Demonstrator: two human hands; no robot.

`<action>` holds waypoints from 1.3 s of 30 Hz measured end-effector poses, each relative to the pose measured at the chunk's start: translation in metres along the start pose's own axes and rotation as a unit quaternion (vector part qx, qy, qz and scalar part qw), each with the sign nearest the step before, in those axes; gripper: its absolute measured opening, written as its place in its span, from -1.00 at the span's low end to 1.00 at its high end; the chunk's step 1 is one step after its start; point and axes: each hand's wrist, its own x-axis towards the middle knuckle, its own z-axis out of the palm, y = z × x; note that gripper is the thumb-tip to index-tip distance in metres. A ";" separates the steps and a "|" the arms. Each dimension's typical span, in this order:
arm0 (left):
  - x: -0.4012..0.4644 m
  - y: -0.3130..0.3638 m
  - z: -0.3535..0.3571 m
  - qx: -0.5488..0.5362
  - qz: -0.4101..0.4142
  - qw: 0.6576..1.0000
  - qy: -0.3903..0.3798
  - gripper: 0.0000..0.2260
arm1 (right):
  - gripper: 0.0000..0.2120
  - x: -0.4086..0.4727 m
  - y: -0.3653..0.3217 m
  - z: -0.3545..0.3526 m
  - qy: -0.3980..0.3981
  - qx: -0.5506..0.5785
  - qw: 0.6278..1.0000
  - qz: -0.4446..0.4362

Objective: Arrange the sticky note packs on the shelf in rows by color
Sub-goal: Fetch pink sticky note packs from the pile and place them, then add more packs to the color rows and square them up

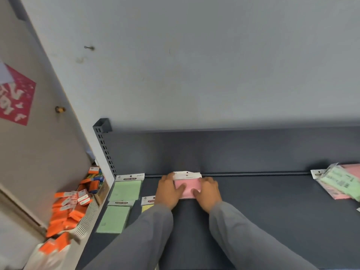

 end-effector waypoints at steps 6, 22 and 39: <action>0.007 -0.005 0.002 0.028 0.082 0.996 -0.033 -0.58 | -0.54 -0.001 0.005 -0.001 -0.001 -0.006 1.000 -0.027; -0.022 0.228 0.137 0.251 0.446 0.859 0.019 -0.54 | -0.38 -0.085 0.206 -0.193 0.213 -0.158 0.957 0.118; -0.066 0.430 0.376 0.309 0.291 0.899 -0.109 -0.49 | -0.60 -0.103 0.516 -0.350 0.018 -0.126 0.979 0.162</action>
